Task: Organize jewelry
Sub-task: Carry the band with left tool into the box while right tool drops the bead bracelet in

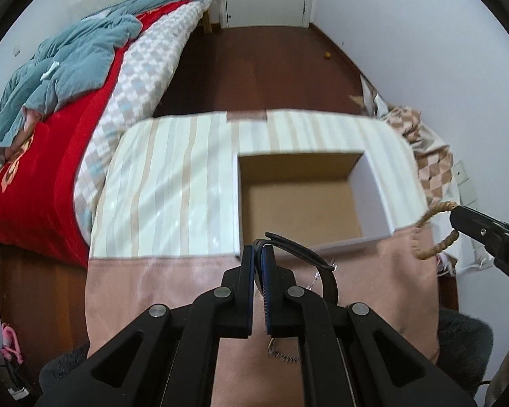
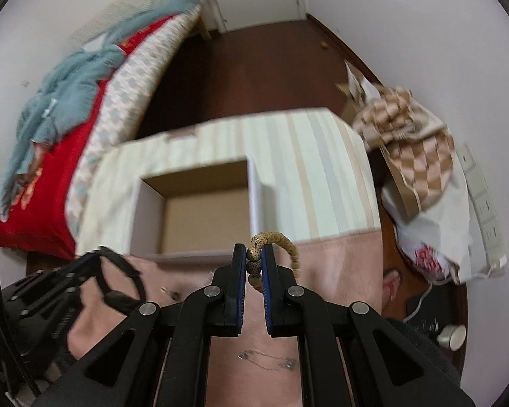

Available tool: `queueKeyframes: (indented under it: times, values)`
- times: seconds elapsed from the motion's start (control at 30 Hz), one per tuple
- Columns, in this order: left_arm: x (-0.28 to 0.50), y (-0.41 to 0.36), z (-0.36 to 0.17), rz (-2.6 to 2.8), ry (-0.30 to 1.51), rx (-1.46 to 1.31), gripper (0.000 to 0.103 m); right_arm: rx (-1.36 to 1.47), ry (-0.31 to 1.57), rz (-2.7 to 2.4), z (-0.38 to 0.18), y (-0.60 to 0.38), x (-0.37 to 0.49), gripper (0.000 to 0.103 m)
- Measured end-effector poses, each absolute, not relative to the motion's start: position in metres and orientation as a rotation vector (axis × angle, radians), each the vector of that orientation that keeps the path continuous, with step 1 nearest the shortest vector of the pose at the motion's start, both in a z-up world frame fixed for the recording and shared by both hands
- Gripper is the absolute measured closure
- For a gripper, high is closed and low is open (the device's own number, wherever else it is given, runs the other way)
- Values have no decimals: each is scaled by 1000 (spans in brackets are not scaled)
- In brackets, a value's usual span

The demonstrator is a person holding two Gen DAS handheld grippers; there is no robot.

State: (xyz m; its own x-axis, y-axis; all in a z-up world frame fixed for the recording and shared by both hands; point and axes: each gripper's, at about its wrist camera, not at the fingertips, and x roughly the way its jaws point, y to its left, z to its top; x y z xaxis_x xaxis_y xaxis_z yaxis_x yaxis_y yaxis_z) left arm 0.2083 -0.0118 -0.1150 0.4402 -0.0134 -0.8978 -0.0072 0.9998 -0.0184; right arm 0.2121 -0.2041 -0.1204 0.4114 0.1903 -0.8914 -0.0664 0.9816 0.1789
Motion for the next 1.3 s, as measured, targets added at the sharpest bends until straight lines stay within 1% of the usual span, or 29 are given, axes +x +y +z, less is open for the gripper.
queueKeyframes:
  times: [0.1, 0.2, 0.4, 0.5, 0.53, 0.7, 0.77, 0.8, 0.83, 0.87, 0.9, 0.93, 1.03, 1.1, 1.13, 1.17, 1.2, 1.23, 1.27, 1.3]
  values:
    - [223, -12, -108, -19, 1107, -31, 101, 120, 1119, 200, -107, -194, 224, 94]
    - [244, -10, -112, -45, 1130, -56, 101, 117, 1130, 229, -109, -186, 241, 94]
    - [285, -3, -144, -75, 1217, -89, 100, 152, 1231, 284, -146, -173, 281, 94]
    - [298, -1, -157, -80, 1240, -100, 98, 137, 1270, 300, -165, -166, 295, 94]
    - [301, 0, -159, -88, 1247, -104, 96, 132, 1279, 304, -169, -163, 299, 94]
    - [315, 1, -170, -100, 1302, -149, 95, 125, 1326, 371, -186, -151, 313, 93]
    - [317, 2, -169, -99, 1304, -158, 94, 127, 1347, 375, -189, -150, 317, 92]
    - [318, 3, -168, -93, 1299, -153, 92, 124, 1359, 374, -191, -149, 318, 88]
    - [317, 4, -166, -84, 1294, -148, 79, 120, 1364, 369, -192, -150, 319, 72]
    - [316, 6, -164, -76, 1287, -149, 55, 103, 1363, 348, -192, -151, 318, 53]
    - [315, 8, -161, -65, 1277, -150, 40, 100, 1359, 340, -191, -153, 317, 47]
    - [312, 10, -158, -48, 1262, -146, 20, 93, 1353, 332, -189, -155, 315, 44]
    - [306, 16, -150, -15, 1226, -122, 19, 47, 1330, 296, -183, -158, 307, 44]
    - [298, 19, -147, 23, 1206, -89, 13, 6, 1318, 258, -180, -161, 302, 44]
    - [296, 22, -146, 37, 1199, -78, 6, -19, 1311, 236, -180, -161, 298, 43]
    - [291, 23, -146, 55, 1189, -64, 2, -45, 1306, 211, -179, -162, 295, 33]
    - [286, 24, -147, 71, 1182, -50, 2, -75, 1298, 183, -180, -162, 291, 24]
    - [284, 24, -148, 79, 1180, -41, 2, -96, 1293, 165, -182, -162, 287, 8]
    - [280, 24, -150, 88, 1180, -27, 2, -103, 1292, 156, -184, -162, 285, 3]
    - [276, 24, -151, 96, 1180, -15, 2, -110, 1291, 144, -186, -161, 281, 3]
